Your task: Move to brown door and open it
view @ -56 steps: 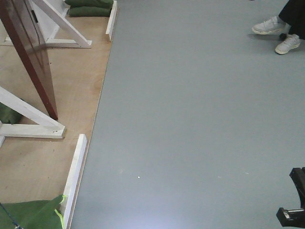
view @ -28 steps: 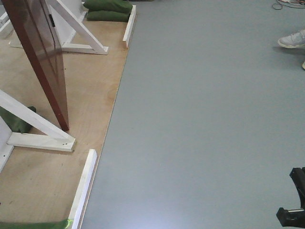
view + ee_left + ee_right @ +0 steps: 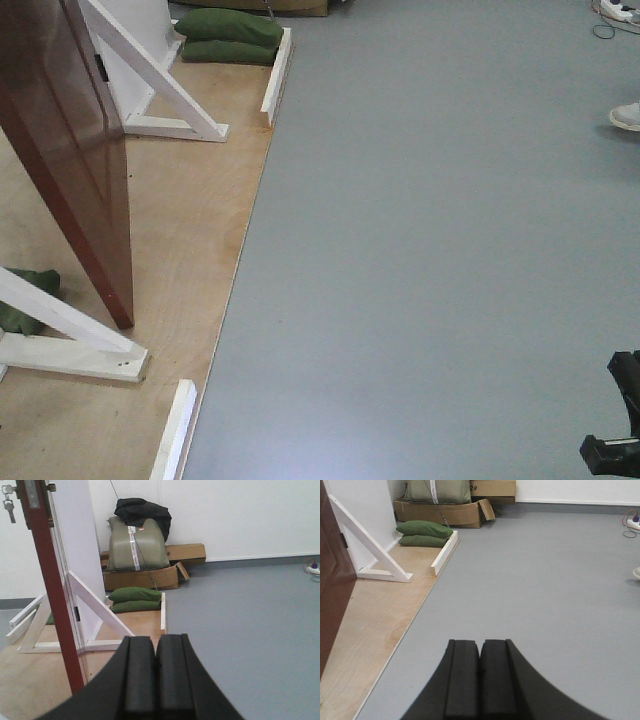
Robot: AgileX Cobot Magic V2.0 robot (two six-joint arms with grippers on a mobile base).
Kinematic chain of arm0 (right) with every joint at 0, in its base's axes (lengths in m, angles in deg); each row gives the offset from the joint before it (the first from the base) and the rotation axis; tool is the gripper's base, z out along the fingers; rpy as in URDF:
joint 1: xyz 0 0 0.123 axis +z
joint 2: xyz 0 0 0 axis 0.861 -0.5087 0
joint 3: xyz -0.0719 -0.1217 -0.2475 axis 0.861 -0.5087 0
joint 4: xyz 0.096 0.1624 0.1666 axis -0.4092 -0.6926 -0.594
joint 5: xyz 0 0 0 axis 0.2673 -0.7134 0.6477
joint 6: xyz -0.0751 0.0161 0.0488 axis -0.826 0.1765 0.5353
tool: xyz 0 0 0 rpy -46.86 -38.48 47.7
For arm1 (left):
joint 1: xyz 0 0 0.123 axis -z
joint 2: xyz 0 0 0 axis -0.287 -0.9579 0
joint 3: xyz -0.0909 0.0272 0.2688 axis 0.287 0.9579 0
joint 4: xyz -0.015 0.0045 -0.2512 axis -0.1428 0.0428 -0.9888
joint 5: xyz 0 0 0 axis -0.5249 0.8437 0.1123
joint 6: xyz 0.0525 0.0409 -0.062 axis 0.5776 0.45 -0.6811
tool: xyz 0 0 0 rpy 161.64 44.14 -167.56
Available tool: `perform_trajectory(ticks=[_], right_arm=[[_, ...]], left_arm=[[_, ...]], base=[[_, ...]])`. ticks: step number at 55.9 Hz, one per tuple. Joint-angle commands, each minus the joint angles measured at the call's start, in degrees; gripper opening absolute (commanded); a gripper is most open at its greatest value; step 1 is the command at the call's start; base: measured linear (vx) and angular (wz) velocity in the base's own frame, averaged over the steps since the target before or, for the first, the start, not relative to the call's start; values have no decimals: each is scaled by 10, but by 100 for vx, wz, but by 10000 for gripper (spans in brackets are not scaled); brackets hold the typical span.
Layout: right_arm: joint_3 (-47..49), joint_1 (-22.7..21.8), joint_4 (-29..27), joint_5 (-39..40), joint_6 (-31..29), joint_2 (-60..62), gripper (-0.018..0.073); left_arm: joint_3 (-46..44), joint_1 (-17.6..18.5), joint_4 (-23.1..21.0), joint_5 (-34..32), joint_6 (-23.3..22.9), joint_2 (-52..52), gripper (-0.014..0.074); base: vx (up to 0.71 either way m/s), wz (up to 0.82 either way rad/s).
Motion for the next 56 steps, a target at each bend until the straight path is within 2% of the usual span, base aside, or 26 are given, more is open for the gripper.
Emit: perform_trajectory(ticks=[1,56], right_arm=[[-2,1,2,45,-4,3,0],[-2,1,2,45,-4,3,0]], left_arm=[[-11,0,-4,-49,-5,8,67],[-11,0,-4,-49,-5,8,67]], base=[[43,-3],[41,-6]])
